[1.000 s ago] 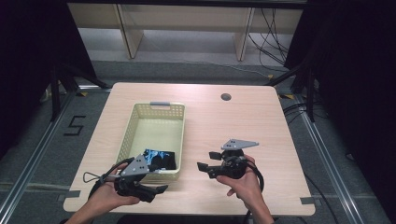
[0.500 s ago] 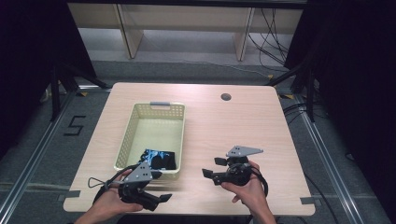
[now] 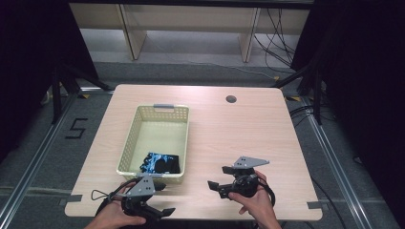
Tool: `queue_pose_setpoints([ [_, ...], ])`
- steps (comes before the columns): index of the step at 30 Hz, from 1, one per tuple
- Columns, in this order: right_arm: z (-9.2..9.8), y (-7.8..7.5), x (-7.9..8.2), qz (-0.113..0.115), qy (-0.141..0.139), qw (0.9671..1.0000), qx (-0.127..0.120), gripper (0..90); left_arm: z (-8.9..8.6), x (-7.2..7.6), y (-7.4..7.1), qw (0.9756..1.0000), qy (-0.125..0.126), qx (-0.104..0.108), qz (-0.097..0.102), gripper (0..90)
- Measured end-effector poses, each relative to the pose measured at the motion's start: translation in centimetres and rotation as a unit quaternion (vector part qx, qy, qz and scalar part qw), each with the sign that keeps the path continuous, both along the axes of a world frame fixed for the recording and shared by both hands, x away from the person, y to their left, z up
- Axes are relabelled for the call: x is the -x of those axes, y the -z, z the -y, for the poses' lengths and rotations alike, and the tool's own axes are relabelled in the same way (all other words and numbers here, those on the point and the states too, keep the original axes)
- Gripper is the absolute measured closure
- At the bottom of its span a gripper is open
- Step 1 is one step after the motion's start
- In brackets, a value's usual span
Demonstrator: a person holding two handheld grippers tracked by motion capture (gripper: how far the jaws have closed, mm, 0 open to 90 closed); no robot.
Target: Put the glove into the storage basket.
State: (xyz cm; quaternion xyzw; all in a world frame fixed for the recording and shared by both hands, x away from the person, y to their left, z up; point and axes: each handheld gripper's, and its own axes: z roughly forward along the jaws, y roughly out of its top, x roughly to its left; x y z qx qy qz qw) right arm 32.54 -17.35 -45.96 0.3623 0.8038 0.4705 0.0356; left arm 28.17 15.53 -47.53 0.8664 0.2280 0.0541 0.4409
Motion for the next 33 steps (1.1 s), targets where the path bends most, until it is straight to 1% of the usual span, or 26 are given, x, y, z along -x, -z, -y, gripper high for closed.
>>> queue_pose_setpoints([
  [1,0.0,0.0,0.1,-0.003,0.001,1.0000,-0.001,19.9,0.0,0.0,0.1,1.0000,0.004,0.003,0.004,16.9],
  [2,0.0,0.1,0.2,0.001,0.000,1.0000,0.001,20.2,0.0,0.2,0.4,0.9999,-0.009,0.007,-0.008,16.9],
  [4,-0.1,0.4,0.4,0.002,-0.002,1.0000,0.004,20.3,0.0,0.3,0.6,1.0000,-0.006,-0.001,-0.004,17.0],
  [5,-0.1,0.5,0.5,0.004,-0.003,1.0000,0.005,20.3,0.0,0.3,0.8,1.0000,-0.004,0.003,-0.004,17.0],
  [7,-0.3,0.6,1.0,-0.010,0.002,0.9998,0.014,20.3,0.0,0.4,1.0,0.9999,-0.006,-0.007,-0.008,16.9],
  [9,-0.3,0.8,1.0,0.004,-0.001,0.9997,0.022,20.3,0.1,0.5,1.2,1.0000,0.000,-0.005,-0.001,16.9],
  [10,-0.5,0.9,1.3,-0.011,-0.002,0.9998,0.017,20.4,0.1,0.5,1.2,1.0000,0.001,-0.007,0.000,17.0],
  [11,-0.4,1.1,1.3,-0.002,-0.008,0.9997,0.022,20.4,0.0,0.5,1.3,1.0000,0.000,-0.007,0.001,17.0],
  [12,-0.6,1.1,1.6,-0.009,0.002,0.9997,0.024,20.5,0.0,0.6,1.4,0.9999,-0.007,-0.010,-0.006,17.0],
  [13,-0.5,1.3,1.5,0.001,-0.009,0.9995,0.030,20.6,0.0,0.6,1.5,0.9999,-0.008,-0.010,-0.005,16.9],
  [14,-0.6,1.3,1.8,-0.011,-0.005,0.9994,0.033,20.6,-0.1,0.6,1.6,0.9999,-0.003,-0.011,-0.001,16.9],
  [15,-0.5,1.4,1.7,-0.003,-0.013,0.9993,0.035,20.6,-0.1,0.5,1.6,0.9998,-0.001,-0.019,0.001,16.9],
  [16,-0.5,1.5,1.8,0.003,-0.009,0.9990,0.044,20.5,-0.1,0.6,1.7,0.9999,-0.004,-0.013,-0.003,16.9],
  [19,-0.5,1.9,2.0,-0.001,-0.015,0.9989,0.043,20.5,-0.1,0.8,2.0,0.9999,-0.010,-0.010,-0.009,16.7],
  [20,-0.5,2.1,2.2,-0.001,-0.010,0.9987,0.049,20.5,0.0,1.0,2.1,0.9999,-0.009,-0.012,-0.008,16.7],
  [21,-0.5,2.3,2.3,0.000,-0.011,0.9983,0.057,20.5,-0.2,0.8,2.1,0.9997,-0.005,-0.025,-0.003,16.7],
  [22,-0.6,2.5,2.2,-0.002,-0.021,0.9984,0.052,20.5,-0.1,1.0,2.3,0.9998,-0.005,-0.021,-0.005,16.7],
  [23,-0.6,2.7,2.4,0.003,-0.015,0.9979,0.063,20.4,-0.1,1.0,2.4,0.9997,-0.009,-0.020,-0.009,16.6],
  [24,-0.5,2.7,2.4,-0.002,-0.018,0.9976,0.067,20.3,-0.1,1.0,2.5,0.9997,-0.001,-0.025,-0.005,16.7],
  [25,-0.5,2.9,2.5,0.003,-0.015,0.9977,0.067,20.2,-0.1,1.2,2.6,0.9996,-0.007,-0.025,-0.013,16.6],
  [27,-0.5,3.2,2.6,0.005,-0.021,0.9971,0.073,20.2,-0.2,1.1,2.7,0.9995,-0.003,-0.031,-0.012,16.6],
  [28,-0.6,3.3,2.7,0.003,-0.023,0.9970,0.073,20.3,-0.2,1.2,2.8,0.9995,-0.005,-0.024,-0.022,16.6],
  [30,-0.6,3.4,2.9,0.003,-0.027,0.9968,0.076,21.0,-0.3,1.1,3.0,0.9993,0.000,-0.038,-0.004,16.6],
  [31,-0.7,3.4,3.0,0.000,-0.034,0.9963,0.079,21.0,-0.4,1.0,3.0,0.9989,0.002,-0.046,-0.003,16.6],
  [32,-0.7,3.5,3.2,0.003,-0.030,0.9962,0.081,20.9,-0.4,1.2,3.2,0.9988,-0.013,-0.046,-0.009,16.6],
  [33,-0.8,3.5,3.4,0.008,-0.033,0.9958,0.085,20.8,-0.4,1.2,3.2,0.9990,-0.013,-0.042,-0.010,16.6],
])
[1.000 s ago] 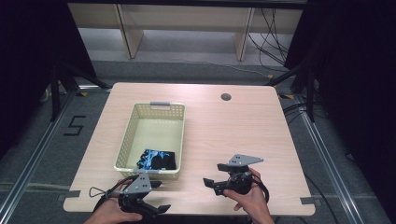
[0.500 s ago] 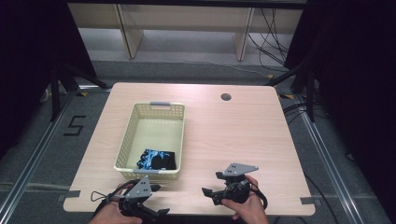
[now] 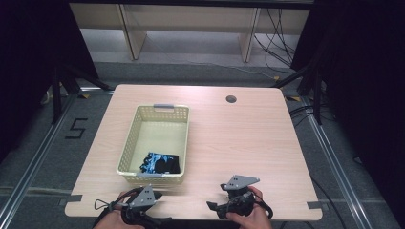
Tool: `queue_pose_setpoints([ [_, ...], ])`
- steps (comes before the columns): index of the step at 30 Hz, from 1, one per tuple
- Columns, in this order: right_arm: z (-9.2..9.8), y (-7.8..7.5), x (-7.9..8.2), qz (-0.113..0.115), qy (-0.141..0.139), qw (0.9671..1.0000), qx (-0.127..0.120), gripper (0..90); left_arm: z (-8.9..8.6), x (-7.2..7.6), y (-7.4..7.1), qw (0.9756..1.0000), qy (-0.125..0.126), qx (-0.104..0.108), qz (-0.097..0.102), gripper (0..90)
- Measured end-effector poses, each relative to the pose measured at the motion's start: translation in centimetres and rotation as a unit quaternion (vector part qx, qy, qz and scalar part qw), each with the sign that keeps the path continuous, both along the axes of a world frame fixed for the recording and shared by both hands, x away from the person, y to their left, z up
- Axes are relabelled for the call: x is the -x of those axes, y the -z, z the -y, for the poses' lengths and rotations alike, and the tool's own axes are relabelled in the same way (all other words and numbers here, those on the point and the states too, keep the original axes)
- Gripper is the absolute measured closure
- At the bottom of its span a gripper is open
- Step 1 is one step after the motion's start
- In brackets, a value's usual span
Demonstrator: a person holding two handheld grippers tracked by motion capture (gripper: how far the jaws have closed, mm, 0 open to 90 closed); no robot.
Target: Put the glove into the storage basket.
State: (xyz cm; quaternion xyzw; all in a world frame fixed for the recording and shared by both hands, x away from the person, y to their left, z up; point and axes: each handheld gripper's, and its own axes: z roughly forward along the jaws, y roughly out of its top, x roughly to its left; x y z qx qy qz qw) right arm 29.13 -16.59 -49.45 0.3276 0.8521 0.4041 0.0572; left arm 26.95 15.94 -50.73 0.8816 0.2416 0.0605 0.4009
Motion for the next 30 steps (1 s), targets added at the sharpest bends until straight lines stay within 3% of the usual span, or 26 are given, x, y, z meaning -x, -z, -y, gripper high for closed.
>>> queue_pose_setpoints([
  [9,-0.4,0.3,1.1,0.010,-0.025,0.9996,0.011,20.9,0.0,-0.1,0.1,1.0000,0.001,0.001,0.003,16.6],
  [10,-0.4,0.3,1.1,0.008,-0.023,0.9996,0.012,20.9,0.0,0.0,0.2,1.0000,-0.002,0.002,-0.002,16.6],
  [13,-0.5,0.4,1.2,0.008,-0.021,0.9997,0.012,20.8,0.0,-0.1,0.1,0.9999,0.011,-0.007,0.010,16.6],
  [14,-0.5,0.4,1.2,0.005,-0.019,0.9997,0.012,20.8,0.0,0.0,0.2,1.0000,0.000,-0.005,0.003,16.6],
  [17,-0.5,0.4,1.1,0.006,-0.020,0.9997,0.012,20.8,0.0,0.1,0.2,1.0000,-0.003,0.003,-0.003,16.6],
  [23,-0.3,0.4,1.0,0.008,-0.025,0.9996,0.008,20.7,0.1,0.1,0.2,1.0000,-0.002,0.007,0.000,16.6],
  [26,-0.4,0.3,1.0,0.005,-0.018,0.9998,0.010,20.7,0.0,-0.1,0.1,0.9999,0.008,-0.006,0.009,16.6],
  [28,-0.4,0.3,1.0,0.008,-0.019,0.9997,0.010,20.7,0.0,0.0,0.1,1.0000,-0.002,0.001,0.002,16.7],
  [29,-0.4,0.3,1.2,-0.003,-0.009,0.9999,0.007,20.7,0.0,0.0,0.2,1.0000,-0.003,0.003,0.000,16.6],
  [30,-0.3,0.3,0.9,0.009,-0.016,0.9998,0.010,20.7,0.0,0.0,0.1,1.0000,-0.001,0.002,0.003,16.6],
])
